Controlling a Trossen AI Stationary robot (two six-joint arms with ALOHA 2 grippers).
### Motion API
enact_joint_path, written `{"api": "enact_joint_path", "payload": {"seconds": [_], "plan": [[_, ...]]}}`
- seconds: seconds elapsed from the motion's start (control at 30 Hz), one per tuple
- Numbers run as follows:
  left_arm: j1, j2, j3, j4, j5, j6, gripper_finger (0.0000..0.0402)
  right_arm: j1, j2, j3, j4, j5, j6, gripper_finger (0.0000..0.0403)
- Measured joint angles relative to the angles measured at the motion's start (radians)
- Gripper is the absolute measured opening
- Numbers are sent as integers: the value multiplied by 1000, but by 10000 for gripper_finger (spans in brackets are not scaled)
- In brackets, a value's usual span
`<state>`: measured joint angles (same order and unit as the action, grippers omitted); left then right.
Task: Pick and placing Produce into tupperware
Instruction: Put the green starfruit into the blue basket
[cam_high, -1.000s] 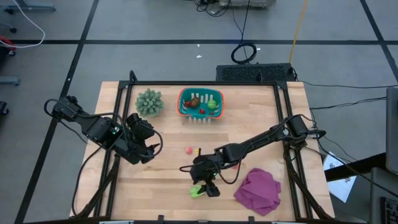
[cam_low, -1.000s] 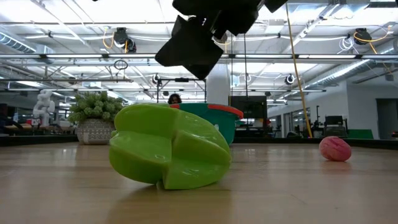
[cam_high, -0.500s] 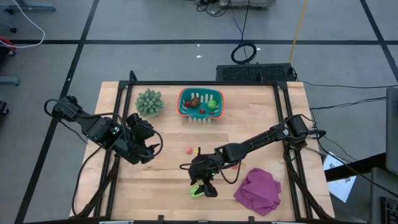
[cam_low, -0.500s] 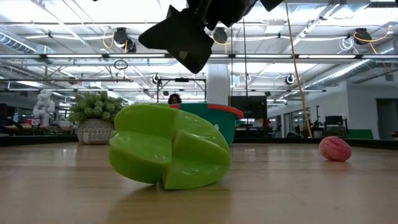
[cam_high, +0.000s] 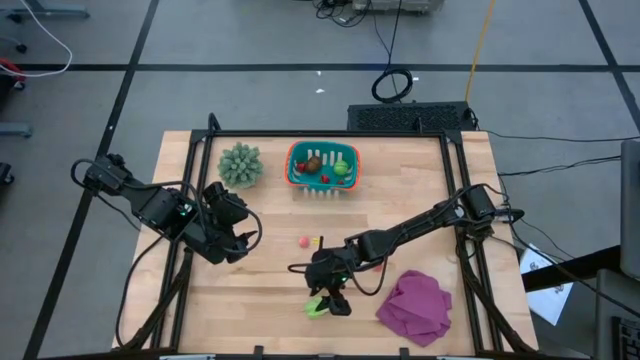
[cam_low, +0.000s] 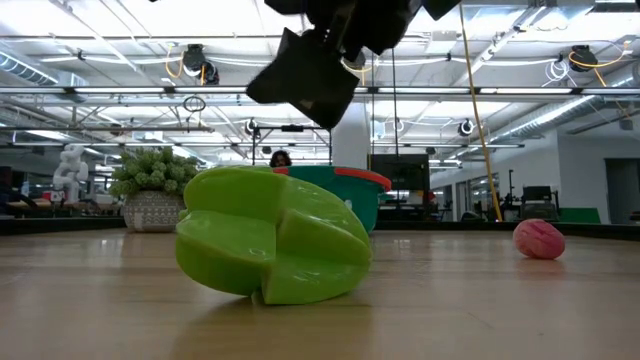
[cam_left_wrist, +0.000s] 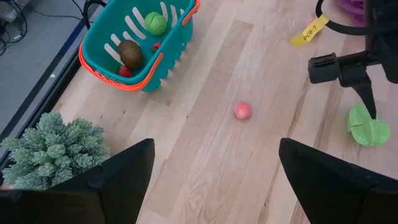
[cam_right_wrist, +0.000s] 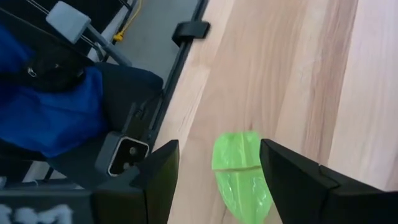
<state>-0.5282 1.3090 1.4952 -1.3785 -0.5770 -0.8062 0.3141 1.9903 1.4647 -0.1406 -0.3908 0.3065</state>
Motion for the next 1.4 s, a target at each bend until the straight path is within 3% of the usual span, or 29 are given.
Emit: {"api": "enact_joint_path", "payload": {"seconds": [0.2,0.47,0.97,1.4], "plan": [[0,0,0,0,0,0,349,0,0,0,-22,44,-2,221],[0,0,0,0,0,-1,349,0,-1,0,-136,204,-19,246],[0,0,0,0,0,-1,349,79,-1,0,-90,207,47,252],[0,0,0,16,3,2,349,78,90,3,-39,203,49,252]]}}
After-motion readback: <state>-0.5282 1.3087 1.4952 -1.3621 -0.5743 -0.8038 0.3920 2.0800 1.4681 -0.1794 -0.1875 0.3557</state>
